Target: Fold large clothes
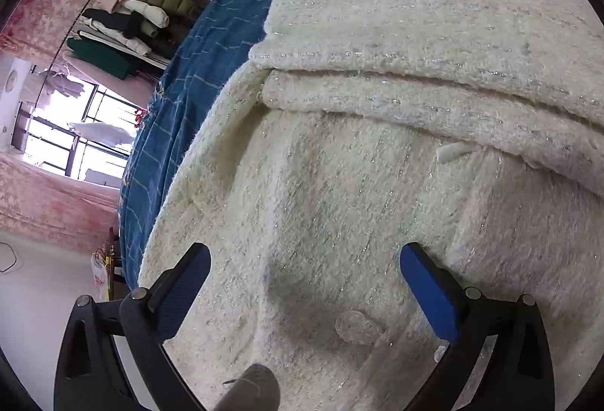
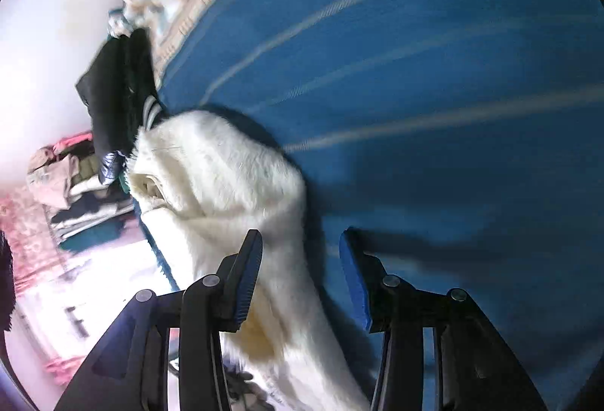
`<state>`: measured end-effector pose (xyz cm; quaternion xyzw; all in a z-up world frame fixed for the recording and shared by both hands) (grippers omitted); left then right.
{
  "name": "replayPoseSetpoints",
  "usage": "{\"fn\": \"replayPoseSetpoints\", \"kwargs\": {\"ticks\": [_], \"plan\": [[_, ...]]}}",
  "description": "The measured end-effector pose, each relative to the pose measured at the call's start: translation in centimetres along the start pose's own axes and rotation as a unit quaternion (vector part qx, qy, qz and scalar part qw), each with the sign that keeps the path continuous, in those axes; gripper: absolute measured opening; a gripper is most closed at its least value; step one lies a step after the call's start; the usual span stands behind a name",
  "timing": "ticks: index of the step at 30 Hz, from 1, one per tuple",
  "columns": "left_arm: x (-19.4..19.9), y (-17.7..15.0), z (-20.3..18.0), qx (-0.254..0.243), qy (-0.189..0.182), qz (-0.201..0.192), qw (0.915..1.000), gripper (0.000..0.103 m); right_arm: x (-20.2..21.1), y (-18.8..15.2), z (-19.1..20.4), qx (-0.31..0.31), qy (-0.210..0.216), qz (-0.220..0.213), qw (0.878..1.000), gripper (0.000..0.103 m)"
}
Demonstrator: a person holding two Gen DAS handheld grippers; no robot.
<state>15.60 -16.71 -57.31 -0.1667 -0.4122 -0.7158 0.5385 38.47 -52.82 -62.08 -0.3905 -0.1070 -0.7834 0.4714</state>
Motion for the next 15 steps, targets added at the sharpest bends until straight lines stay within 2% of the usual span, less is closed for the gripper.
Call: {"fn": "replayPoseSetpoints", "kwargs": {"ticks": [2, 3, 5, 7, 9, 11, 12, 14, 15], "plan": [[0.1, -0.1, 0.1, 0.006, 0.000, 0.001, 1.0000, 0.103, -2.3, -0.4, 0.6, 0.011, 0.009, 0.028, 1.000, 0.013], [0.1, -0.1, 0.2, 0.008, -0.002, 0.001, 1.0000, 0.103, -2.8, -1.0, 1.3, 0.036, -0.002, 0.024, 0.999, 0.012], [0.1, -0.2, 0.5, 0.013, -0.005, 0.000, 0.9999, 0.103, -2.0, -1.5, 2.9, 0.093, -0.050, -0.019, 0.994, 0.008], [0.0, -0.2, 0.8, 0.014, -0.006, 0.000, 0.9999, 0.103, -0.4, -1.0, 2.6, 0.096, -0.089, -0.058, 0.990, 0.007], [0.2, -0.2, 1.0, 0.014, -0.004, 0.000, 0.9999, 0.103, -1.0, -0.9, 2.1, 0.091, -0.094, -0.045, 0.990, 0.008], [1.0, -0.3, 1.0, 0.007, 0.007, 0.005, 0.9999, 0.103, -1.0, -1.2, 3.2, 0.121, -0.110, -0.043, 0.986, 0.012], [1.6, -0.3, 1.1, 0.006, 0.015, 0.003, 0.9999, 0.103, -0.4, -1.7, 4.2, 0.150, -0.133, -0.043, 0.979, 0.018], [4.2, -0.6, 1.5, 0.009, 0.032, -0.006, 0.9994, 0.103, -1.0, -2.5, 7.1, 0.190, -0.174, -0.056, 0.965, 0.035], [6.3, -1.0, 1.5, 0.006, 0.044, -0.013, 0.9989, 0.103, 0.3, -3.5, 6.7, 0.210, -0.194, -0.064, 0.956, 0.050]]}}
Point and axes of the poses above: each gripper's, at about its wrist camera, not at the fingertips, and x roughly against the way its jaws point, z to its left, y to its top, the point moved 1 cm from there along -x, roughly the way its jaws point, and after that the axes turned 10 degrees about -z, right-handed, at the moved point
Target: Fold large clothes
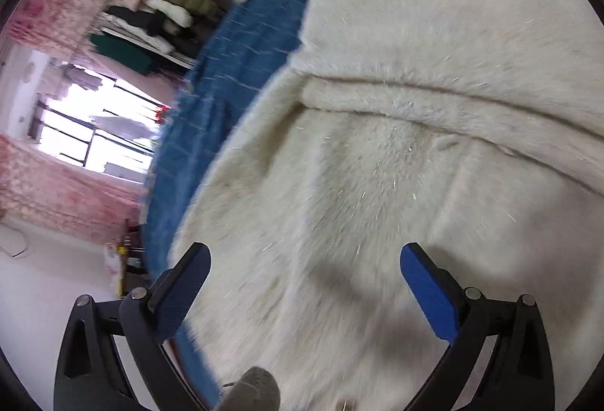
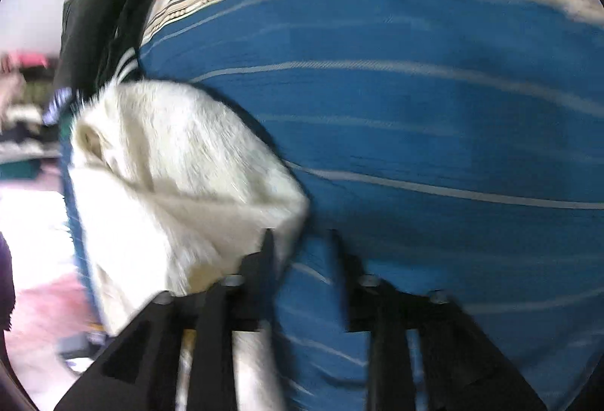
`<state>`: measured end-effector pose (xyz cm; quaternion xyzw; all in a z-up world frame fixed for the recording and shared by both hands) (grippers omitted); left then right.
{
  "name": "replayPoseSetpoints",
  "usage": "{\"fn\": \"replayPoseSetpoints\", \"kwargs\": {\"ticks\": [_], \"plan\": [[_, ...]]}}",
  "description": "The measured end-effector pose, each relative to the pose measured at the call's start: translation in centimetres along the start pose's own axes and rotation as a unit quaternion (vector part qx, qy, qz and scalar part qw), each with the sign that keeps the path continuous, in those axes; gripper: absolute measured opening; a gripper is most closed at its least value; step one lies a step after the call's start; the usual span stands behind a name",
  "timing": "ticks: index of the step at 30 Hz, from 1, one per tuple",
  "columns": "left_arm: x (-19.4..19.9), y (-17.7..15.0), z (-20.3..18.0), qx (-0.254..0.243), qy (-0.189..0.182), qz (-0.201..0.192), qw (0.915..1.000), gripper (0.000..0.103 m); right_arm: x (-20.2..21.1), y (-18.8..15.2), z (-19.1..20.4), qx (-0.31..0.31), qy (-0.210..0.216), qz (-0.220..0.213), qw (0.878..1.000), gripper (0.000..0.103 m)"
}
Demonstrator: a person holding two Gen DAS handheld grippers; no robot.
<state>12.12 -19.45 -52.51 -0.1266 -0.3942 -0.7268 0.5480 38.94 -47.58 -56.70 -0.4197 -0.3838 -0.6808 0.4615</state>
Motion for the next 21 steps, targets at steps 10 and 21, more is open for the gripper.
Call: {"fn": "replayPoseSetpoints", "kwargs": {"ticks": [10, 21], "plan": [[17.1, -7.4, -5.7, -0.079, -0.029, 0.034, 0.9958, 0.103, 10.5, -11.1, -9.0, 0.097, -0.169, -0.025, 0.981, 0.071], [19.6, -13.3, -16.6, -0.178, 0.025, -0.020, 0.9835, 0.103, 17.1, -18.6, -20.8, -0.019, -0.175, -0.008, 0.984, 0.071]]}}
Point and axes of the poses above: each gripper's, at about its wrist camera, not at the fingertips, and x roughly against the way its jaws point, z to its left, y to its top, the point moved 1 cm from there along -x, roughly the way its jaws point, and after that the axes turned 10 degrees about -z, right-handed, at the moved point
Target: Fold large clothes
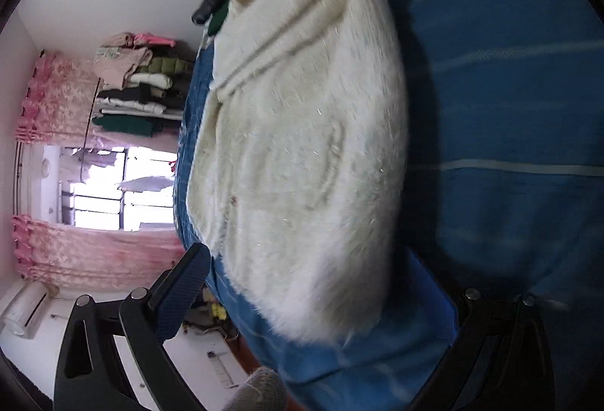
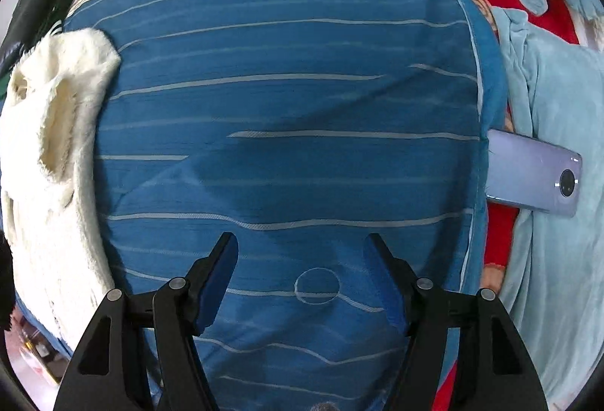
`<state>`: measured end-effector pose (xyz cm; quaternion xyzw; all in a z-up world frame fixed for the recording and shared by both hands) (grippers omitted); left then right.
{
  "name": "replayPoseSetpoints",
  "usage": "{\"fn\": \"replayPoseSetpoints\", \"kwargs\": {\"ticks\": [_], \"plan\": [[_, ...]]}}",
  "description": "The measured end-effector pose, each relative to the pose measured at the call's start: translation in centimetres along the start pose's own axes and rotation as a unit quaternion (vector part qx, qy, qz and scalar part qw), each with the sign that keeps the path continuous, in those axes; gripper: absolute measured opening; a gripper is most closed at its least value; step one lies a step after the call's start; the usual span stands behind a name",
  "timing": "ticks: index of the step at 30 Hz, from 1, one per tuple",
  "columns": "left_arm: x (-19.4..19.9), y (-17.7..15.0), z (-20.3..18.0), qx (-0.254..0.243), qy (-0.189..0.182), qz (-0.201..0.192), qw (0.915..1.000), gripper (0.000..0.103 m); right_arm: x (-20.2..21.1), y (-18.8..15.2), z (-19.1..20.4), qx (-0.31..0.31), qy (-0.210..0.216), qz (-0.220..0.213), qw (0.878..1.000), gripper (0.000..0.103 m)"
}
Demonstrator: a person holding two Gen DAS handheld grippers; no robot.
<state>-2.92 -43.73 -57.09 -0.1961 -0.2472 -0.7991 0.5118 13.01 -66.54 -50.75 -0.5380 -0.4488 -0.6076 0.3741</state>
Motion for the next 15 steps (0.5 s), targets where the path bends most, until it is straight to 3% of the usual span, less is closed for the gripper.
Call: {"fn": "replayPoseSetpoints", "kwargs": {"ticks": [3, 5, 6, 7, 8, 9, 11, 13, 15], "plan": [[-3.4, 0.5, 0.8, 0.028, 0.005, 0.029, 0.9992, 0.103, -0.2, 0.4, 0.3, 0.006, 0.007, -0.001, 1.000, 0.071], [-5.1, 1.2, 2.6, 0.070, -0.011, 0.042, 0.9966, 0.089, -0.5, 0.8, 1.1, 0.010, 0.027, 0.000, 1.000, 0.071], [-5.8, 1.4, 3.5, 0.086, -0.030, 0.047, 0.9948, 0.056, -1.0, 1.3, 2.0, 0.012, 0.042, 0.000, 0.999, 0.071], [-6.6, 1.5, 4.3, 0.100, -0.059, 0.051, 0.9919, 0.027, -1.3, 1.6, 2.7, 0.016, 0.066, -0.003, 0.998, 0.079], [-7.0, 1.7, 5.1, 0.110, -0.072, 0.049, 0.9901, 0.021, -1.8, 1.9, 3.8, 0.025, 0.099, -0.003, 0.995, 0.085], [-7.3, 1.9, 6.0, 0.118, -0.079, 0.046, 0.9888, 0.019, -2.3, 2.2, 4.7, 0.030, 0.124, -0.001, 0.992, 0.090], [-7.6, 2.2, 7.8, 0.125, -0.089, 0.033, 0.9876, 0.017, -3.4, 3.3, 7.6, 0.036, 0.197, 0.002, 0.980, 0.090], [-7.5, 2.4, 9.5, 0.135, -0.094, 0.025, 0.9861, 0.016, -4.1, 4.3, 11.1, 0.033, 0.280, 0.002, 0.960, 0.092], [-7.2, 2.5, 10.6, 0.140, -0.101, 0.022, 0.9848, 0.016, -4.7, 5.1, 13.7, 0.021, 0.335, 0.002, 0.942, 0.092]]}}
Point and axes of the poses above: each gripper's, at about its wrist camera, not at the fingertips, and x roughly against the way its jaws point, z to its left, y to its top, the point moved 1 cm from there along -x, roughly the way its jaws point, and after that the axes turned 10 degrees about -z, right-handed, at the moved point
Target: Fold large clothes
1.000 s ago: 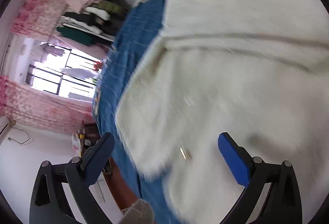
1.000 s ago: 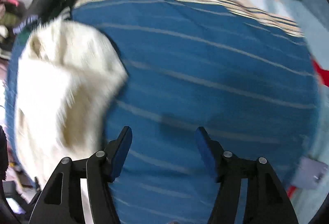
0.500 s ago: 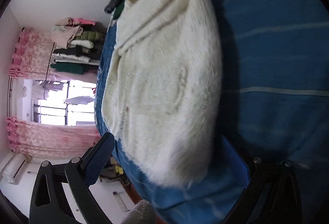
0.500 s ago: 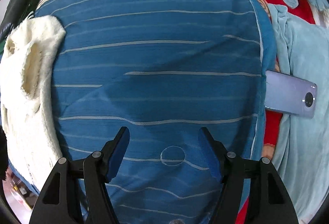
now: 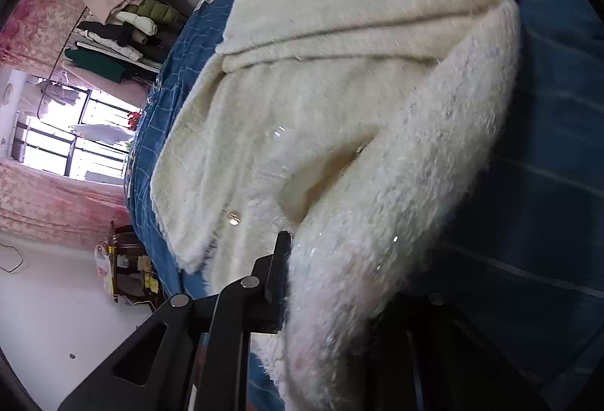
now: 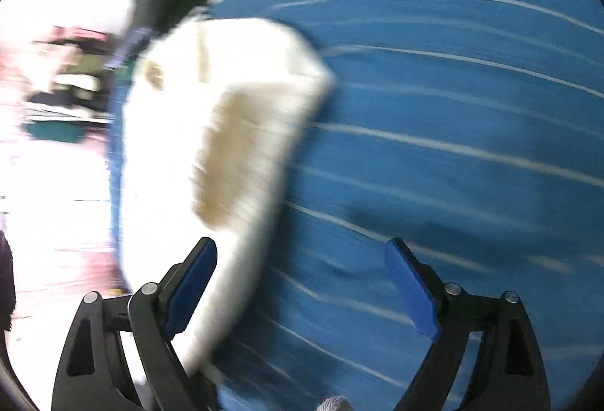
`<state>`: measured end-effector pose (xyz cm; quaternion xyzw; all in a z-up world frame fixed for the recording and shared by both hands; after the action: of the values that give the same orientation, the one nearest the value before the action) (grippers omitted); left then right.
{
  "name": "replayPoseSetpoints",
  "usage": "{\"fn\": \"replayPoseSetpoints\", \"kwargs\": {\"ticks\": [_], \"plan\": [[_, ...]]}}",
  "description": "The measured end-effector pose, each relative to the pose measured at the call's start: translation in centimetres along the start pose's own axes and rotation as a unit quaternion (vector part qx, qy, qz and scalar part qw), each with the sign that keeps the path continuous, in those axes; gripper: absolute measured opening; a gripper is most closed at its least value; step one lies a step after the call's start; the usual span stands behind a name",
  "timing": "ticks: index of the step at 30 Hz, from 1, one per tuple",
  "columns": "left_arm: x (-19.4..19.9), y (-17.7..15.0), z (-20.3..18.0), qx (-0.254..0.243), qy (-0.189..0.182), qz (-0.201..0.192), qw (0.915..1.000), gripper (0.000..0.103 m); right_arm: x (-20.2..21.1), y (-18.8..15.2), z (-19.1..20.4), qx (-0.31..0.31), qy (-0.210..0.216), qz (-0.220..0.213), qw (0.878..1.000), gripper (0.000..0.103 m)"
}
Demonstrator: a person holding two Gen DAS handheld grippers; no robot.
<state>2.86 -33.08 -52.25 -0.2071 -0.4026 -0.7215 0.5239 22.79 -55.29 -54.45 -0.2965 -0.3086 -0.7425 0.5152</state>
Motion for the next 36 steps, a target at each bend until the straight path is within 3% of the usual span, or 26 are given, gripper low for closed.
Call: {"fn": "replayPoseSetpoints", "kwargs": {"ticks": [3, 6, 9, 10, 13, 18, 20, 24, 26, 30, 33, 34, 36], "plan": [[0.5, 0.6, 1.8, 0.008, -0.012, -0.002, 0.9999, 0.016, -2.9, 1.0, 1.2, -0.042, 0.065, 0.008, 0.997, 0.092], [-0.1, 1.0, 3.4, 0.018, -0.031, -0.006, 0.9994, 0.016, -6.9, 1.1, 1.4, -0.087, 0.066, 0.053, 0.993, 0.091], [-0.7, 1.1, 4.9, 0.025, -0.057, -0.011, 0.9980, 0.016, -9.8, 0.6, 1.4, -0.136, 0.069, 0.079, 0.985, 0.038], [-0.9, 1.2, 5.5, 0.027, -0.068, -0.013, 0.9973, 0.016, -9.7, 0.5, 1.7, -0.147, 0.057, 0.077, 0.985, 0.034], [-1.3, 1.6, 8.2, 0.037, -0.106, -0.020, 0.9934, 0.016, -6.9, 0.4, 4.7, -0.130, 0.042, 0.041, 0.990, 0.029], [-2.7, 3.0, 16.5, 0.083, -0.174, -0.023, 0.9809, 0.017, -1.4, -0.4, 13.0, -0.092, 0.016, 0.006, 0.996, 0.029], [-4.2, 3.8, 19.4, 0.107, -0.196, -0.009, 0.9746, 0.020, -1.4, 0.3, 18.0, -0.070, -0.018, 0.001, 0.997, 0.029], [-9.8, 4.8, 25.5, 0.179, -0.231, 0.017, 0.9561, 0.020, -5.1, 1.8, 25.9, -0.035, -0.070, 0.010, 0.997, 0.029], [-13.7, 4.6, 28.0, 0.215, -0.252, 0.034, 0.9429, 0.021, -8.9, 2.5, 29.9, -0.017, -0.099, 0.023, 0.995, 0.029], [-20.6, 3.4, 32.0, 0.269, -0.259, 0.065, 0.9252, 0.024, -16.7, 4.4, 35.1, 0.019, -0.162, 0.051, 0.985, 0.033], [-25.9, 1.6, 33.7, 0.328, -0.287, 0.109, 0.8934, 0.029, -23.3, 3.9, 37.1, 0.039, -0.201, 0.085, 0.975, 0.043], [-27.4, 0.8, 34.1, 0.350, -0.300, 0.127, 0.8782, 0.031, -25.4, 4.2, 37.2, 0.038, -0.206, 0.090, 0.974, 0.049], [-28.6, 0.1, 34.7, 0.372, -0.313, 0.135, 0.8634, 0.034, -27.0, 4.6, 37.7, 0.024, -0.198, 0.092, 0.976, 0.059]]}}
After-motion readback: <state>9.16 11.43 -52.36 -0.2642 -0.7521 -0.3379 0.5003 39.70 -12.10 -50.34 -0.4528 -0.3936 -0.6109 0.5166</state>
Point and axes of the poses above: each gripper's, at about its wrist camera, not at the fingertips, and x roughly against the way its jaws point, z to its left, y to its top, the point moved 1 cm from there along -x, roughly the way its jaws point, and after that the axes turned 10 degrees about -z, right-handed, at the moved point
